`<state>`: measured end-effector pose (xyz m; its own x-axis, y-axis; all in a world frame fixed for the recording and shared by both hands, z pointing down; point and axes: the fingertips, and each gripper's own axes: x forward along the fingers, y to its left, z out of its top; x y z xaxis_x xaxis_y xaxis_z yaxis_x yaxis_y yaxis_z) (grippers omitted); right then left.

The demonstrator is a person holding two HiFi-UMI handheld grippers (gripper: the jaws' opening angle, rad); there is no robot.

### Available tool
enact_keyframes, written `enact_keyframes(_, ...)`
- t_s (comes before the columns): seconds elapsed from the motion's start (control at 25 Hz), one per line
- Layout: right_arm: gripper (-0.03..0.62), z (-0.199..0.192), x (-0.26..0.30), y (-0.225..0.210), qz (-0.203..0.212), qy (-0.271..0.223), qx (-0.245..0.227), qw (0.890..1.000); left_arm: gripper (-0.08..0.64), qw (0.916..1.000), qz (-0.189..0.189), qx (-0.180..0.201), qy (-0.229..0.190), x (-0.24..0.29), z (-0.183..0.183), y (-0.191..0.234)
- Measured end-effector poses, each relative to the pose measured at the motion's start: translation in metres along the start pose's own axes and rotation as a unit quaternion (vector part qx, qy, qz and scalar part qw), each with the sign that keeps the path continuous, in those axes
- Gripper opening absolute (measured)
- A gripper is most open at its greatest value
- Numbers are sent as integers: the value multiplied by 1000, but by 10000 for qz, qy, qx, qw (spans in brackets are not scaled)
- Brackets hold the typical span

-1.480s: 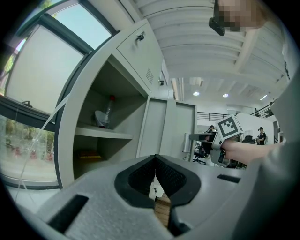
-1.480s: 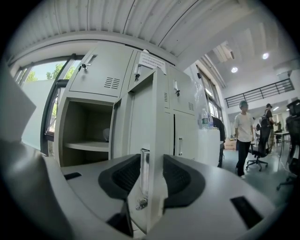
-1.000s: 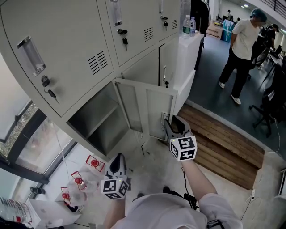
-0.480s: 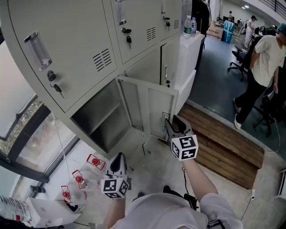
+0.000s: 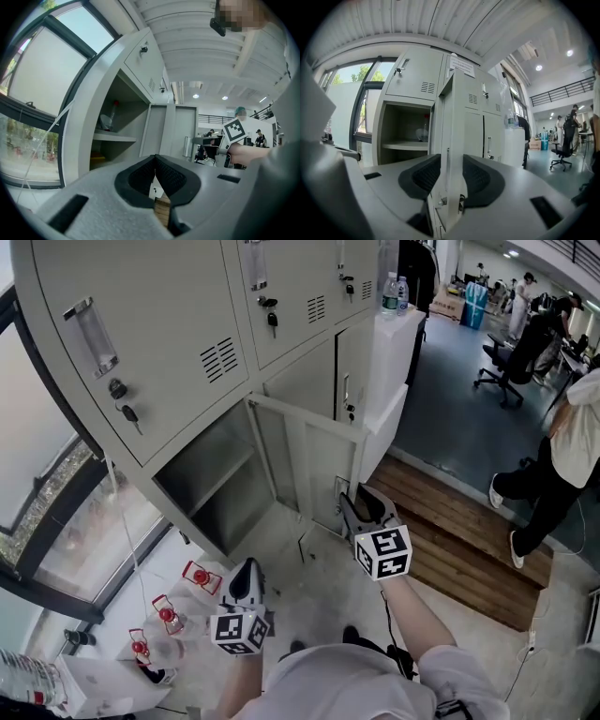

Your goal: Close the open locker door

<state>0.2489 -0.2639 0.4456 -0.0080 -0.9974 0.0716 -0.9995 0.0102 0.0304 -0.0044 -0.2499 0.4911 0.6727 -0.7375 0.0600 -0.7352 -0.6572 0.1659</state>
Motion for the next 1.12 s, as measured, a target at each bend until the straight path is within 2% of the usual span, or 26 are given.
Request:
enact_keyframes(0.6,135,4,-19,58,388,-70,-120,9992,8,9999,68,19,-105,-33,6,11)
enact_keyframes(1.12,133,12,-20,120,1109,-185,-324,9931,8,9990,356,19,-253,-56,14,33)
